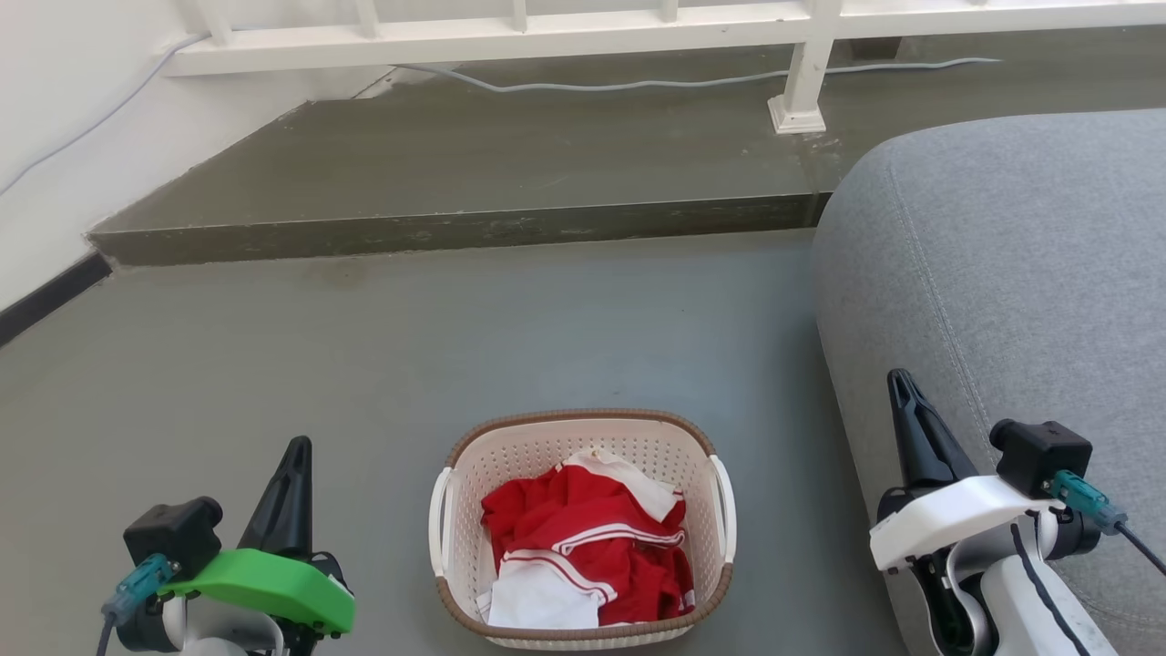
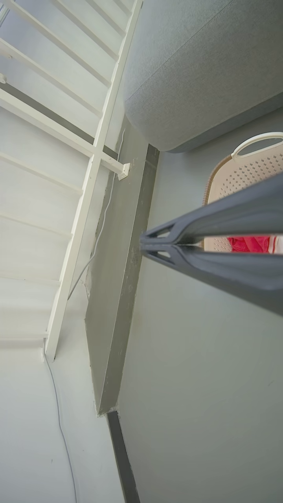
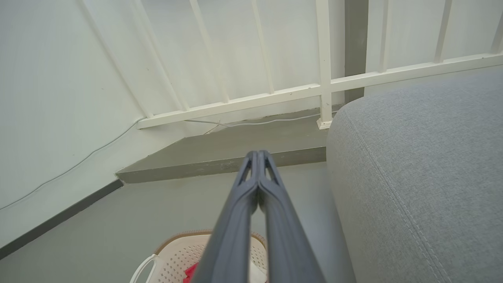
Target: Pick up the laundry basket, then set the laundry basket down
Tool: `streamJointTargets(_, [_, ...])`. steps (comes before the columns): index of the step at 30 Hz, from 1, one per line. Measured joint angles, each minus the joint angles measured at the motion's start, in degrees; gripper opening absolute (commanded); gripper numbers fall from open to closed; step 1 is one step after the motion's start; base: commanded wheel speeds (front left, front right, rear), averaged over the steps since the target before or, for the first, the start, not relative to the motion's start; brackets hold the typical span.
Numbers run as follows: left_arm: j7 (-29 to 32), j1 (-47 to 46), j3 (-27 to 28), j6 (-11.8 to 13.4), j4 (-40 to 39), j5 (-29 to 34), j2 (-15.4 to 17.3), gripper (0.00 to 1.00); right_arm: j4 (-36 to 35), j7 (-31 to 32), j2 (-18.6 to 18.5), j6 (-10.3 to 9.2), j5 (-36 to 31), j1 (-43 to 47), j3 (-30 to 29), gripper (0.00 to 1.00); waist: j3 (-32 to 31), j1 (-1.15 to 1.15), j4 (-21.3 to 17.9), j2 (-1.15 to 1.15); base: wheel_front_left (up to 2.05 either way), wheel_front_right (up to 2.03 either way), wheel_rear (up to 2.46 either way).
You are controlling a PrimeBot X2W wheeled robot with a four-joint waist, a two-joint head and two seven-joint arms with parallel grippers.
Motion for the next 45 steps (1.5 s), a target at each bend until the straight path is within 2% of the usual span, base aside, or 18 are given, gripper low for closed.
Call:
streamJointTargets(11, [2.0, 0.1, 1.0, 0.0, 0.0, -6.0, -0.1, 0.0, 0.1, 1.8, 0.2, 0.07, 6.7, -0.1, -1.9, 0.0, -0.3, 0.0, 0.3, 0.0, 0.0, 0.0, 0.0])
streamJointTargets(18, [3.5, 0.1, 2.2, 0.0, -0.1, -10.7, -0.3, 0.0, 0.2, 3.4, 0.5, 0.54, 13.4, -0.1, -2.8, 0.0, -0.5, 0.0, 0.5, 0.0, 0.0, 0.0, 0.0])
streamJointTargets(45, [9.1, 0.1, 6.1, 0.0, -0.4, -26.8, -1.6, 0.0, 0.3, 9.2, 1.2, 2.03, 32.4, -0.2, -7.8, 0.0, -1.1, 0.0, 1.2, 0.0, 0.0, 0.0, 0.0])
